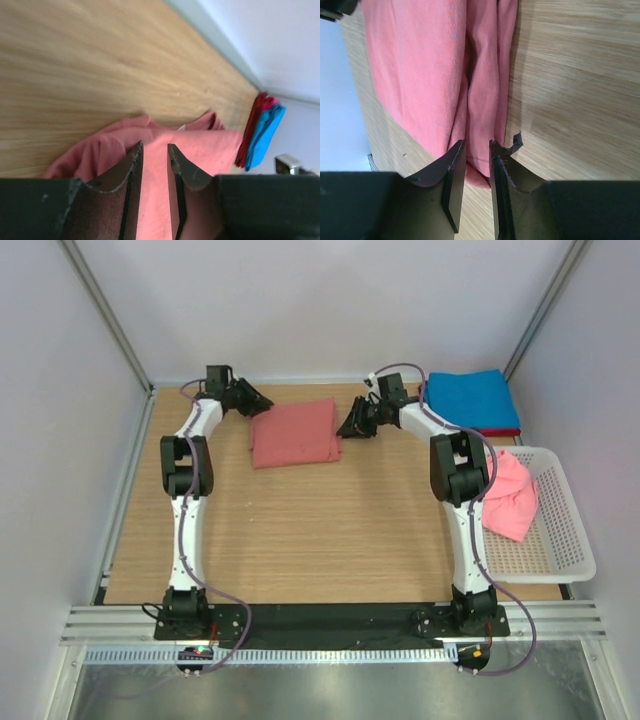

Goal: Fold and stack the t-shirts
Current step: Fold the tshirt

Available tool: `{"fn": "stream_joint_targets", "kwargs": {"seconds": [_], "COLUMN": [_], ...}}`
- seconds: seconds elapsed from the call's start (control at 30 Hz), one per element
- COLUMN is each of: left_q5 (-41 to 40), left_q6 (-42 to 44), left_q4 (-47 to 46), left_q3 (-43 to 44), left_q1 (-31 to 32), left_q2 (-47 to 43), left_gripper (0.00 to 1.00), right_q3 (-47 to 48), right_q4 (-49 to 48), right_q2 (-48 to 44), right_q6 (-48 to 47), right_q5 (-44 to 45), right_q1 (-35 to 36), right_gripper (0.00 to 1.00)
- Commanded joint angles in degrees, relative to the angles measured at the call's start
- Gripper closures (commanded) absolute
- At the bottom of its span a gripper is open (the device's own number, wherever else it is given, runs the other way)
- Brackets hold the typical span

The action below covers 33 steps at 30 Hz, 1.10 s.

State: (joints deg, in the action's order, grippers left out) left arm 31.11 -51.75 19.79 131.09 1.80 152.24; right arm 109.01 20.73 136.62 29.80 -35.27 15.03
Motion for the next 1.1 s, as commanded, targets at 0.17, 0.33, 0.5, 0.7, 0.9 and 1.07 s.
{"fn": "stream_joint_targets", "kwargs": {"seconds": [0.17, 0.33, 0.5, 0.7, 0.9, 1.07], "left_q5": [1.49, 2.37, -0.61, -2.98, -4.31, -3.96], "left_q6": [-1.52, 3.31, 12.61, 18.43, 21.95, 22.65], "left_q4": [-4.67, 0.67, 9.89, 14.82, 17.56, 17.74], "left_q3": [-0.47, -9.96, -24.17, -32.73, -35.20, -35.90], "left_q1": [-1.54, -1.54, -1.54, -1.37, -0.22, -0.22], "left_q2": [-10.73, -19.34, -27.43, -29.99, -28.67, -27.00], "left_gripper": [0.66, 0.65, 0.66, 0.66, 0.65, 0.65], "right_q3": [-3.71, -4.59, -6.35, -9.34, -11.80, -12.16], "right_q4": [-0.43, 0.62, 1.07, 0.89, 0.81, -2.80], "right_q2": [-7.24, -7.42, -8.21, -9.17, -10.67, -9.70], "right_q6": [-2.64, -5.01, -6.25, -7.65, -8.71, -6.60], "right_q5": [-0.68, -0.51, 0.99, 1.95, 3.54, 0.29], "right_q1": [0.88, 2.29, 3.61, 3.78, 3.34, 3.34], "right_gripper": [0.62, 0.60, 0.59, 0.60, 0.65, 0.65]}}
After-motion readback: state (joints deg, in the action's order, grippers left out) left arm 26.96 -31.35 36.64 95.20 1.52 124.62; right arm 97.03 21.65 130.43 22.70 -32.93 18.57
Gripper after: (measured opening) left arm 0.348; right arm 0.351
